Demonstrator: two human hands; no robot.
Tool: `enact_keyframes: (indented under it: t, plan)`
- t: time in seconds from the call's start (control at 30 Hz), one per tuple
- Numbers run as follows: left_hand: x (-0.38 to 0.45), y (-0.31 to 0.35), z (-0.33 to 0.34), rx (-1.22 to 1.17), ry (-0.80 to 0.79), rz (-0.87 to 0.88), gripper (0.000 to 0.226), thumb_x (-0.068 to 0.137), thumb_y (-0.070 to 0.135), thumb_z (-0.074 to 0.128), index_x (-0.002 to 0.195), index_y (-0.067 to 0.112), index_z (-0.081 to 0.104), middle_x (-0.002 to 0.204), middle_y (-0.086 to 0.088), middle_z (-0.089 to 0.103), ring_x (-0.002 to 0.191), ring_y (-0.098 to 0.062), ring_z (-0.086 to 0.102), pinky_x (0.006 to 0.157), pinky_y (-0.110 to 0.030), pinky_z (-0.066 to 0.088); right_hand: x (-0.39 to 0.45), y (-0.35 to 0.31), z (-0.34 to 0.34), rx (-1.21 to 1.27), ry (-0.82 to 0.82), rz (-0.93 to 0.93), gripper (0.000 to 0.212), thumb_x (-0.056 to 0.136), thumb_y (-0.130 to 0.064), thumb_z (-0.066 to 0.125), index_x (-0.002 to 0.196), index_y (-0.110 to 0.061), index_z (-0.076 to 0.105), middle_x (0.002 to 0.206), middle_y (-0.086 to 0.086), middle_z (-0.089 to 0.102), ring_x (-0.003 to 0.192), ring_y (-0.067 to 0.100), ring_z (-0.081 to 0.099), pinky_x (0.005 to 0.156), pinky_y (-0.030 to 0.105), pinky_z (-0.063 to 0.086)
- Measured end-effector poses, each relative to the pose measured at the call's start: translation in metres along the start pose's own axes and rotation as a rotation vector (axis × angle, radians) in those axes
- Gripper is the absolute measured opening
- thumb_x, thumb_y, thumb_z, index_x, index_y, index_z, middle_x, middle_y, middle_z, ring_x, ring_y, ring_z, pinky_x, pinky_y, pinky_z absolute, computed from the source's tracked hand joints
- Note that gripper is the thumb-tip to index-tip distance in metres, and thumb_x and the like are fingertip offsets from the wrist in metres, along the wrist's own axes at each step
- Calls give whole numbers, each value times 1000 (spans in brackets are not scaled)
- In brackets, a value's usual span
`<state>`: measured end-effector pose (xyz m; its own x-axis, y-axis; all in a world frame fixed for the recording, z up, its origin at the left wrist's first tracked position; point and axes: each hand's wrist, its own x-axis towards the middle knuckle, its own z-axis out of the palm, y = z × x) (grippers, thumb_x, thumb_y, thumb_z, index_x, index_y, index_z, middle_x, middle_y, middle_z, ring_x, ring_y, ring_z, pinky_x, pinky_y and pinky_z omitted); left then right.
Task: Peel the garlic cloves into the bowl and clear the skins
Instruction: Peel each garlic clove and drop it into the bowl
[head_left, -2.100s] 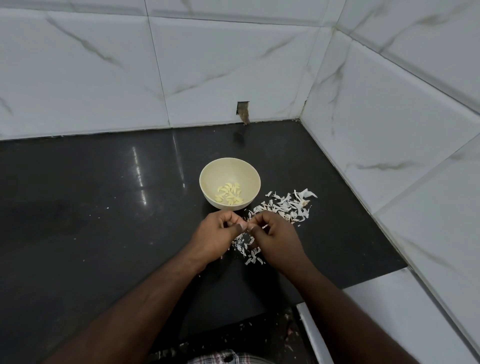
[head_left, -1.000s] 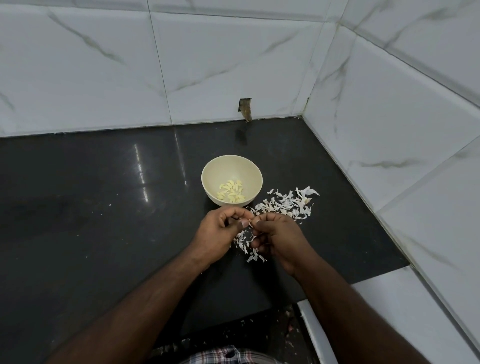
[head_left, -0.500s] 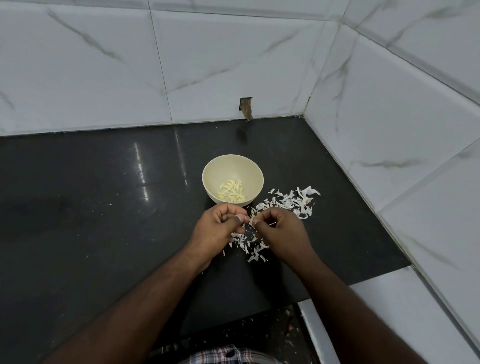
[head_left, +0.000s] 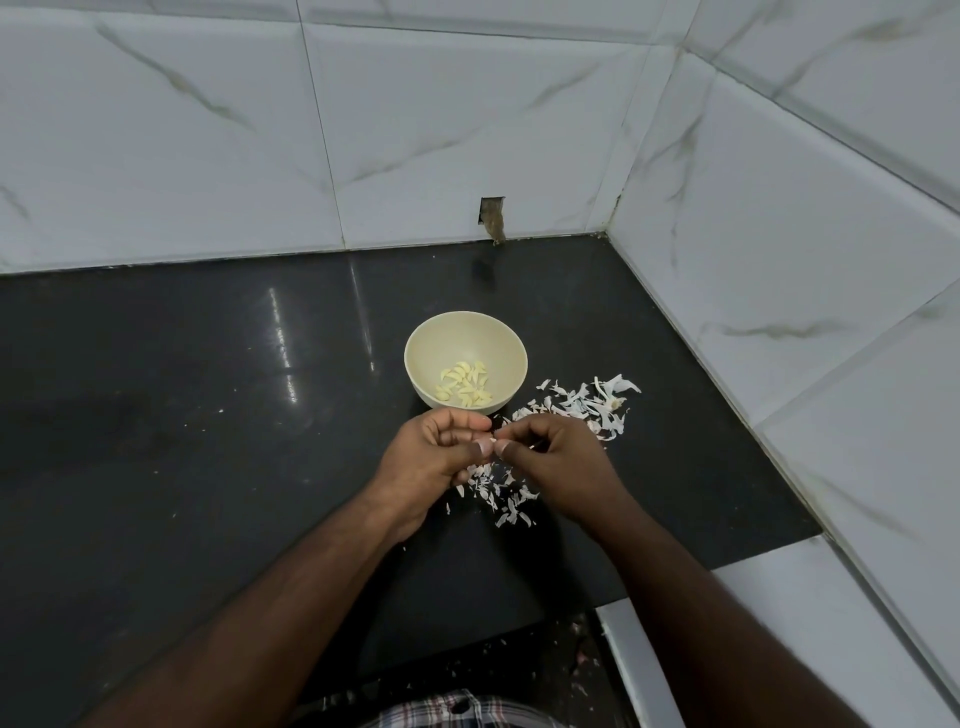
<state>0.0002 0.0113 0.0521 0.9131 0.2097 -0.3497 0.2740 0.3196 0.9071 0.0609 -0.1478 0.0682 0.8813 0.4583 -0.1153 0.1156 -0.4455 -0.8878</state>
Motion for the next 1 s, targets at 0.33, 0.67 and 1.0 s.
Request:
enact_keyframes:
  t: [0.33, 0.67, 1.0]
  plan:
    - [0, 5, 1, 78, 8, 86, 24, 81, -7, 75, 98, 7, 68, 81, -6, 74, 69, -10, 64, 53, -17, 45, -1, -2, 1, -100, 2, -4, 8, 83, -23, 69, 75, -23, 68, 67, -8, 68, 57, 5, 58, 59, 28, 49]
    - [-3, 1, 3, 110, -34, 278, 25, 78, -11, 77, 91, 8, 66, 83, -6, 75, 80, -15, 68, 75, -24, 57, -3, -15, 0, 669, -114, 558, 11, 84, -7, 57, 76, -10, 64, 67, 4, 59, 54, 16, 54, 51, 24, 41]
    - [-4, 0, 4, 106, -62, 334, 26, 78, -13, 75, 89, 8, 66, 84, -7, 75, 79, -13, 68, 75, -23, 56, 1, -14, 2, 829, -234, 712, 14, 65, -18, 60, 76, -8, 62, 62, 0, 55, 51, 14, 53, 51, 22, 41]
